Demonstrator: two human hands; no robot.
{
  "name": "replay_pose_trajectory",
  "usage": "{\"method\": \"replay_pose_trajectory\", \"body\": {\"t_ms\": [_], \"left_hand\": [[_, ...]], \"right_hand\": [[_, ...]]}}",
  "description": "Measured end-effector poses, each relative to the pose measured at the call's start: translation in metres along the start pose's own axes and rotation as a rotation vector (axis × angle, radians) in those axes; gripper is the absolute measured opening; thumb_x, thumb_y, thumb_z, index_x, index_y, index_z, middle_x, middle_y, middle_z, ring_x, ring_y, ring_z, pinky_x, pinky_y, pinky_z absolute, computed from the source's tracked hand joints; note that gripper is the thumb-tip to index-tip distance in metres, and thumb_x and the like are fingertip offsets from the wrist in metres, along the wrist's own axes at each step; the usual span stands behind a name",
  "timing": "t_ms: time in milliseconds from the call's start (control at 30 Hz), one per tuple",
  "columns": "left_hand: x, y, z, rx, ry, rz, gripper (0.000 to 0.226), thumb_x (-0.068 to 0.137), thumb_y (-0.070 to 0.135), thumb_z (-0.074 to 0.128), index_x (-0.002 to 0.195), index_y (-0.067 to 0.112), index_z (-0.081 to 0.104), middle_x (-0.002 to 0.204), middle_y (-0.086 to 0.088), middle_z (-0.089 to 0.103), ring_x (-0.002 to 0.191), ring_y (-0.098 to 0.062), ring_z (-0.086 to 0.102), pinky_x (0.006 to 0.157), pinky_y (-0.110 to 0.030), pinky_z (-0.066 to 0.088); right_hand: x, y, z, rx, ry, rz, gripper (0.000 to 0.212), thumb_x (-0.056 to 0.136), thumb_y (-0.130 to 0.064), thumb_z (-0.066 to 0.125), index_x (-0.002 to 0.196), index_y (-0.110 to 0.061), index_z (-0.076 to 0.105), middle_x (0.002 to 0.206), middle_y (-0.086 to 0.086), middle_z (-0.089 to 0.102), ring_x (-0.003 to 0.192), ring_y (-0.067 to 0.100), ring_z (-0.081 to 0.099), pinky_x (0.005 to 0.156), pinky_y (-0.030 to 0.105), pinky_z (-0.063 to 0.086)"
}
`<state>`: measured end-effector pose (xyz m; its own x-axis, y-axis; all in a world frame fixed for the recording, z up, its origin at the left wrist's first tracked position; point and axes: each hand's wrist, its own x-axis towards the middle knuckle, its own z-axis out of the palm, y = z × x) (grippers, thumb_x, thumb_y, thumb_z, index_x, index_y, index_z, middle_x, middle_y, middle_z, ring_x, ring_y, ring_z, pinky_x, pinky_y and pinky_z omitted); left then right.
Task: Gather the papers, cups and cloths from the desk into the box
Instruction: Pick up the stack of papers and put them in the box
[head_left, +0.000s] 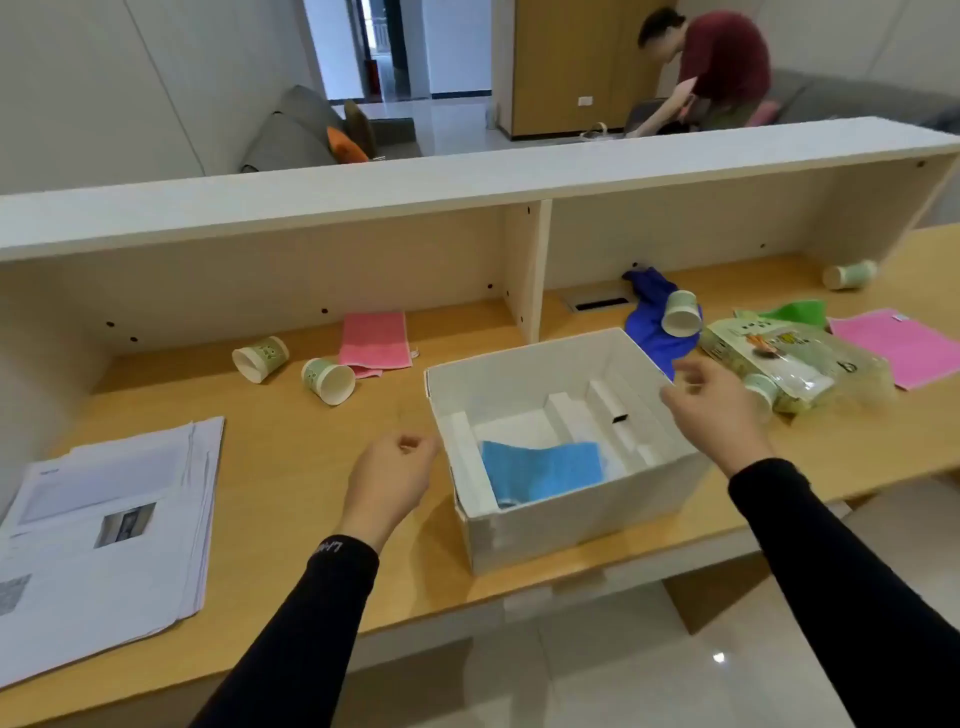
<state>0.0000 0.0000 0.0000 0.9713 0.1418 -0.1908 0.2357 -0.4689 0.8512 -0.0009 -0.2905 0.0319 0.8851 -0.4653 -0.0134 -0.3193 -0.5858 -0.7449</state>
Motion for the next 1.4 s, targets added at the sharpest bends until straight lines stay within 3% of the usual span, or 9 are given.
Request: {"method": "replay_pose_trajectory", "body": {"t_ms": [100, 200, 400, 500, 667, 833, 1067, 1267, 1400], "left_hand": [[0.013, 0.002, 0.018, 0.11, -0.03, -0.097, 0.043, 0.085, 0.048, 0.053, 0.115, 0.017, 0.056, 0.094, -0.004, 0.067, 0.077, -0.022, 0.062, 0.065, -0.035, 0.055], [0.022, 0.0, 0.033, 0.234, -0.039, -0.076, 0.048, 0.087, 0.042, 0.051, 0.127, 0.016, 0.051, 0.105, -0.002, 0.067, 0.085, -0.021, 0.063, 0.065, -0.03, 0.051], [0.038, -0.003, 0.023, 0.394, 0.028, 0.032, 0.02, 0.092, 0.016, 0.041, 0.093, 0.014, 0.061, 0.082, -0.001, 0.06, 0.068, -0.015, 0.052, 0.048, -0.021, 0.032], [0.048, -0.011, -0.009, 0.358, 0.07, 0.007, 0.017, 0.092, 0.016, 0.042, 0.086, 0.016, 0.058, 0.074, 0.003, 0.056, 0.07, -0.018, 0.054, 0.05, -0.024, 0.035], [0.057, -0.035, -0.08, 0.356, 0.123, 0.009, 0.017, 0.092, 0.018, 0.044, 0.097, 0.019, 0.06, 0.084, -0.001, 0.061, 0.072, -0.014, 0.054, 0.056, -0.028, 0.039], [0.053, -0.074, -0.143, 0.269, 0.174, -0.031, 0.021, 0.091, 0.017, 0.048, 0.101, 0.014, 0.066, 0.096, -0.01, 0.067, 0.087, -0.028, 0.06, 0.071, -0.035, 0.048], [0.041, -0.125, -0.188, 0.2, 0.095, -0.024, 0.024, 0.091, 0.019, 0.047, 0.099, 0.017, 0.069, 0.093, -0.003, 0.07, 0.085, -0.02, 0.063, 0.075, -0.034, 0.052], [0.033, -0.133, -0.195, 0.254, 0.069, 0.053, 0.035, 0.094, 0.042, 0.042, 0.107, 0.02, 0.066, 0.096, -0.002, 0.07, 0.084, -0.017, 0.059, 0.066, -0.027, 0.043], [0.031, -0.14, -0.211, 0.129, 0.148, -0.044, 0.036, 0.095, 0.041, 0.039, 0.094, 0.017, 0.066, 0.083, -0.003, 0.068, 0.072, -0.009, 0.06, 0.059, -0.023, 0.042]], "right_hand": [[0.029, 0.016, -0.004, -0.283, -0.041, 0.093, 0.056, 0.085, -0.021, 0.057, 0.136, -0.001, 0.043, 0.137, 0.02, 0.05, 0.126, 0.037, 0.045, 0.099, 0.041, 0.037], [0.045, 0.028, 0.004, -0.359, -0.203, 0.202, 0.048, 0.083, -0.026, 0.059, 0.123, 0.002, 0.053, 0.117, 0.02, 0.061, 0.105, 0.035, 0.057, 0.084, 0.037, 0.043], [0.062, 0.026, 0.024, -0.488, -0.274, 0.03, 0.011, 0.085, -0.016, 0.053, 0.088, -0.006, 0.055, 0.082, 0.012, 0.06, 0.083, 0.033, 0.056, 0.065, 0.034, 0.04], [0.057, 0.003, 0.042, -0.452, -0.285, -0.028, 0.017, 0.085, -0.014, 0.052, 0.069, -0.014, 0.046, 0.071, 0.007, 0.054, 0.074, 0.029, 0.049, 0.06, 0.033, 0.036], [0.029, -0.049, 0.084, -0.423, -0.298, -0.124, 0.006, 0.087, -0.014, 0.046, 0.09, -0.014, 0.05, 0.076, 0.004, 0.051, 0.074, 0.025, 0.048, 0.058, 0.029, 0.037], [-0.014, -0.084, 0.128, -0.342, -0.333, -0.125, 0.01, 0.087, -0.019, 0.042, 0.086, -0.014, 0.051, 0.077, 0.006, 0.057, 0.066, 0.022, 0.051, 0.053, 0.031, 0.036], [-0.077, -0.092, 0.163, -0.418, -0.292, -0.056, 0.015, 0.088, -0.023, 0.045, 0.076, -0.015, 0.05, 0.077, 0.013, 0.055, 0.072, 0.033, 0.05, 0.057, 0.036, 0.035], [-0.106, -0.095, 0.169, -0.397, -0.195, 0.09, 0.04, 0.085, -0.031, 0.056, 0.117, -0.007, 0.054, 0.112, 0.022, 0.063, 0.099, 0.038, 0.06, 0.078, 0.042, 0.049], [-0.126, -0.146, 0.177, -0.173, -0.084, -0.1, 0.055, 0.086, -0.031, 0.06, 0.136, -0.014, 0.043, 0.132, 0.012, 0.052, 0.118, 0.027, 0.052, 0.093, 0.045, 0.046]]}}
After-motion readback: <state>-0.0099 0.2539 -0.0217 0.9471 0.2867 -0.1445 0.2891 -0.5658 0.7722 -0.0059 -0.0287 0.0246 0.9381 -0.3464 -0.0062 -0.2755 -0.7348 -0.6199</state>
